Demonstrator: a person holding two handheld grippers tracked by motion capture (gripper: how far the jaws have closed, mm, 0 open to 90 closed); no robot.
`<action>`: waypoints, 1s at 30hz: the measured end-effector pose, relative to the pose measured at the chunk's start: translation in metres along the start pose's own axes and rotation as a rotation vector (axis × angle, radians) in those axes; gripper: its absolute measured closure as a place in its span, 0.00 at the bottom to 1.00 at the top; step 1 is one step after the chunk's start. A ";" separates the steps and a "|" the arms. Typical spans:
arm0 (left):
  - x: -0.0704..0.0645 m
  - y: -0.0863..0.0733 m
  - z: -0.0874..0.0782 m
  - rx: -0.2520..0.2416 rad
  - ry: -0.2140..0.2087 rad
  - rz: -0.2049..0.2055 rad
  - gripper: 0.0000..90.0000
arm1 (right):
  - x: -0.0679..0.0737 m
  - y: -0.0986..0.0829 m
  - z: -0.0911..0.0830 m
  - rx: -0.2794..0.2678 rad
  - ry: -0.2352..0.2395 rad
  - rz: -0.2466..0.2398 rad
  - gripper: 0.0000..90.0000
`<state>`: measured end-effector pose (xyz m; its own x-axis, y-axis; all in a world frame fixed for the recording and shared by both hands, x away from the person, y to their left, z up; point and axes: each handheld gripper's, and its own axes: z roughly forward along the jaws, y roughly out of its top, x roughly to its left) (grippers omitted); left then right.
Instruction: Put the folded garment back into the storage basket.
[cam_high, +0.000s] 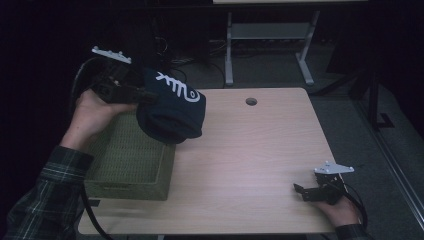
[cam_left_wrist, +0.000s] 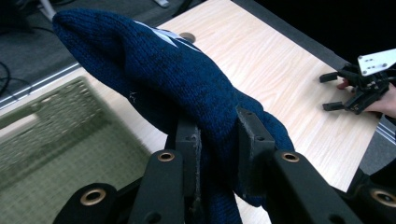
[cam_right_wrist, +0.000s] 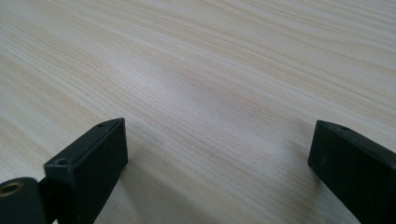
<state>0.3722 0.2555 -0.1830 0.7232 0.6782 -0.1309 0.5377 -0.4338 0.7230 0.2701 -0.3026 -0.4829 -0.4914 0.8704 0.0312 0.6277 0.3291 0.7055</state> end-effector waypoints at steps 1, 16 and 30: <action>0.002 -0.002 -0.004 -0.004 0.007 -0.007 0.81 | 0.000 0.000 0.000 0.000 0.000 0.000 0.05; 0.032 -0.034 -0.040 -0.030 0.079 -0.090 0.80 | 0.000 0.000 0.000 0.000 -0.004 0.003 0.05; 0.057 -0.073 -0.050 -0.023 0.107 -0.167 0.81 | 0.000 0.000 0.000 0.000 -0.010 0.010 0.05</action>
<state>0.3530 0.3552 -0.2095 0.5741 0.7991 -0.1787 0.6356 -0.2973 0.7125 0.2706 -0.3026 -0.4829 -0.4790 0.8773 0.0311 0.6325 0.3203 0.7053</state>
